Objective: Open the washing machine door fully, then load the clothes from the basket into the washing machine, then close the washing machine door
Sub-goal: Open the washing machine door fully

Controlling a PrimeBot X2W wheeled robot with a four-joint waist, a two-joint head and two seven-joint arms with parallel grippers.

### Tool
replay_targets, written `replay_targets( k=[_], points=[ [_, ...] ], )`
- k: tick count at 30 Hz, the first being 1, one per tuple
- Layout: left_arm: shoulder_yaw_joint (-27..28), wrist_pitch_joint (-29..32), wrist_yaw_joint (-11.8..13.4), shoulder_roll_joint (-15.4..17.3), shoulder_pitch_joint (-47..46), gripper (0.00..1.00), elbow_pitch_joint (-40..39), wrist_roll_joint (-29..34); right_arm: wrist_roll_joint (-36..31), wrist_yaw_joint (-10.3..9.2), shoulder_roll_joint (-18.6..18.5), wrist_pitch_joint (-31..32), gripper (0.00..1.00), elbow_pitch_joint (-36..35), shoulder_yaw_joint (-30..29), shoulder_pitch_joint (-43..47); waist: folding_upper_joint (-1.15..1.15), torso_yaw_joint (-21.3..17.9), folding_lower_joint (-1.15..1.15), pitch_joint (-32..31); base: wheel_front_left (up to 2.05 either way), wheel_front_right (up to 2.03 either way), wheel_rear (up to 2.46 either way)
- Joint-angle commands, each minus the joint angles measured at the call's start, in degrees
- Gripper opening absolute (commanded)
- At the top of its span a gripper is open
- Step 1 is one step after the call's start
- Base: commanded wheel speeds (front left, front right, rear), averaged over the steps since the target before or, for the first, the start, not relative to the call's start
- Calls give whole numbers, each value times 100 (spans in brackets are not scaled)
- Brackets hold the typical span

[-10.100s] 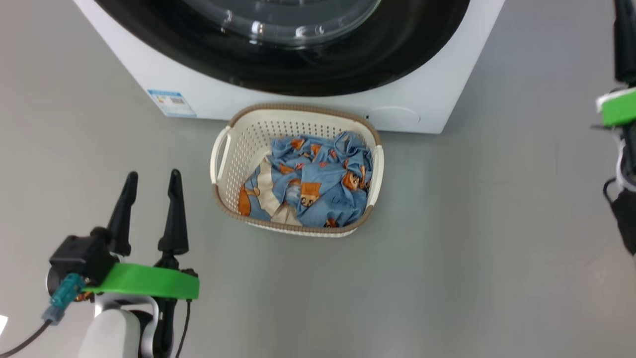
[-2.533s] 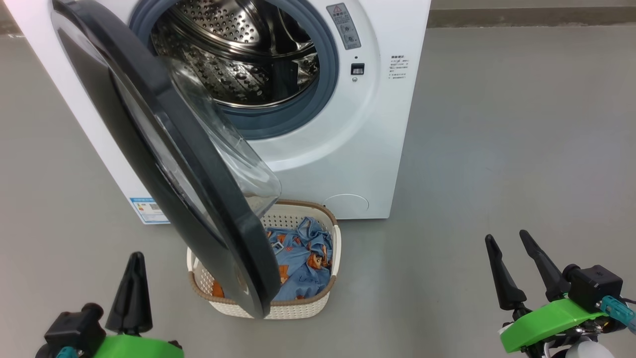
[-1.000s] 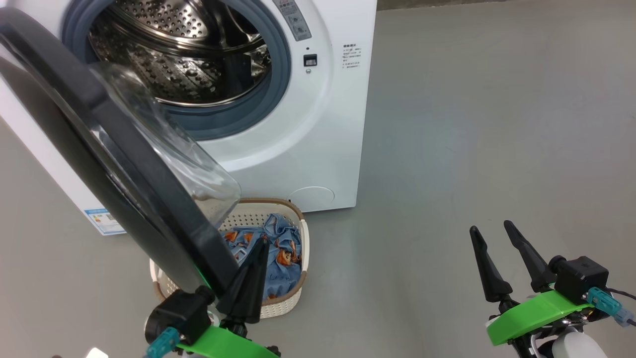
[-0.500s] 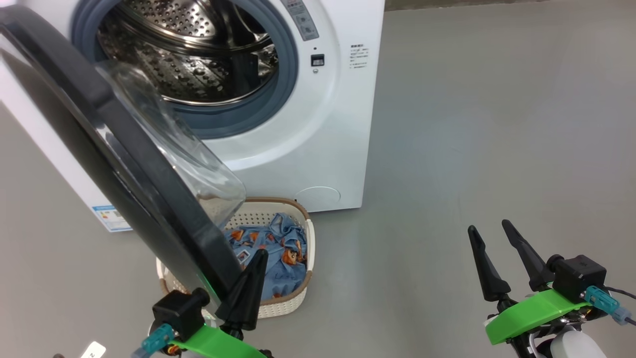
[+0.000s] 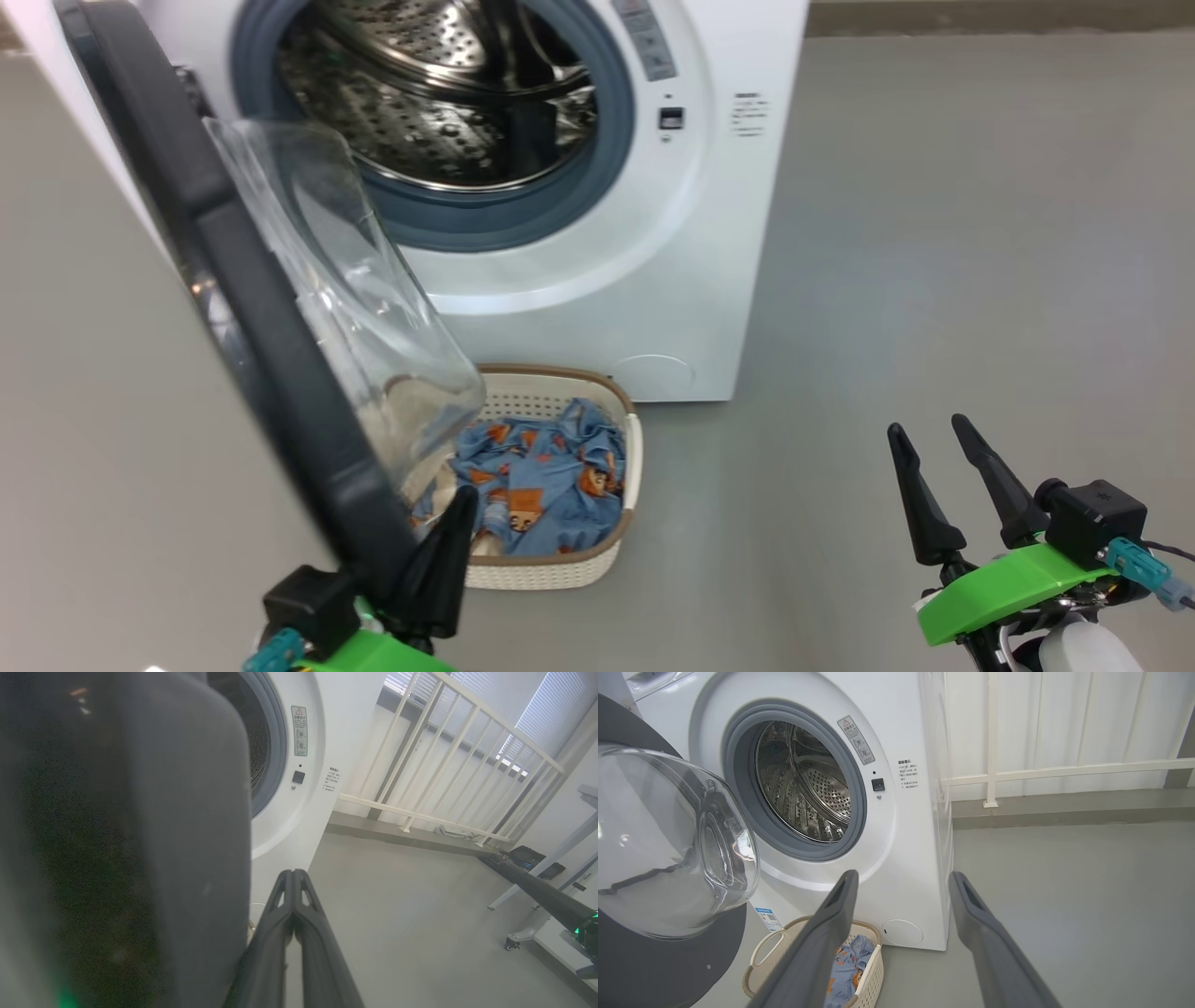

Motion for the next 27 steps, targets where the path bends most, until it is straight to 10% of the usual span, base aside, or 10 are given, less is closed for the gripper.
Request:
replay_targets(
  k=[1,27],
  points=[
    [504,-62,167,306,-193,0,-91,-33,60,9,-5,-69,100,-121,111,-44,0,170,0,-47,0,0,0],
    [1367,198,796,1052,-114,0,-108,-181,39,9,114,-69,100,-148,-98,-14,0,1494,0,16,0,0,0]
  ],
)
